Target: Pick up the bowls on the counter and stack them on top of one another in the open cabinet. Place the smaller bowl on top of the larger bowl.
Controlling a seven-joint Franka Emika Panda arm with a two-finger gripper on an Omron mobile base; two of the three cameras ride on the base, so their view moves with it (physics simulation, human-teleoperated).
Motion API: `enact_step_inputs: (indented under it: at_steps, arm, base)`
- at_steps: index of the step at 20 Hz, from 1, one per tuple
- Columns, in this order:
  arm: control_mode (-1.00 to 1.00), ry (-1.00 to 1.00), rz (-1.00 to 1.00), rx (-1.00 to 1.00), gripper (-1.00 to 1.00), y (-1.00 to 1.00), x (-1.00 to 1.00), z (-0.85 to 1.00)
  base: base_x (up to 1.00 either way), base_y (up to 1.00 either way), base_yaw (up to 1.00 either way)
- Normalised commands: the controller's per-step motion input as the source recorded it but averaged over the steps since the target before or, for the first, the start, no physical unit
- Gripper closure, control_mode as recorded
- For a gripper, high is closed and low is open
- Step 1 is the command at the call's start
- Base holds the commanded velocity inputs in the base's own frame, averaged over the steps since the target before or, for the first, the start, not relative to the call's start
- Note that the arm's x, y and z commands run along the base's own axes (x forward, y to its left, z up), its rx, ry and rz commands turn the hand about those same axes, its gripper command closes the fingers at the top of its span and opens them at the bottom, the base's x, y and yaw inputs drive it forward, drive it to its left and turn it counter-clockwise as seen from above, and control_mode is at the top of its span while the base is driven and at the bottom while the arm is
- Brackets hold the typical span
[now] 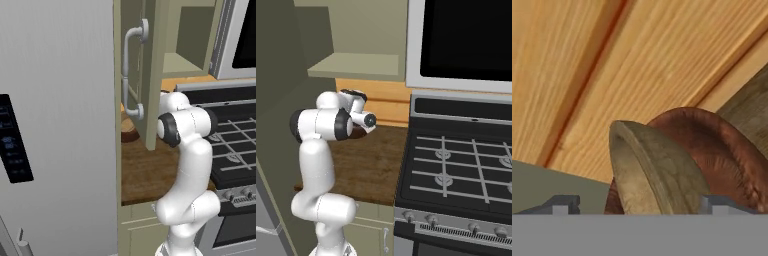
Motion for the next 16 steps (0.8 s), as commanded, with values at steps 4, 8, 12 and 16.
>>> enact_step_inputs:
  at_steps: [4, 8, 12, 16]
  arm:
    - [-1.00, 0.00, 0.00, 0.00, -1.00, 0.00, 0.00, 0.29]
    - [-1.00, 0.05, 0.00, 0.00, -1.00, 0.00, -0.24, 0.04]
    - [-1.00, 0.08, -0.03, 0.04, -1.00, 0.00, -0.58, 0.00]
    - [-1.00, 0.16, -0.02, 0.12, -1.00, -0.01, -0.28, 0.00]
  base:
    - [0.00, 0.00, 0.00]
    - [0.00, 0.00, 0.00]
    - [0.00, 0.00, 0.00]
    - [0.00, 0.00, 0.00]
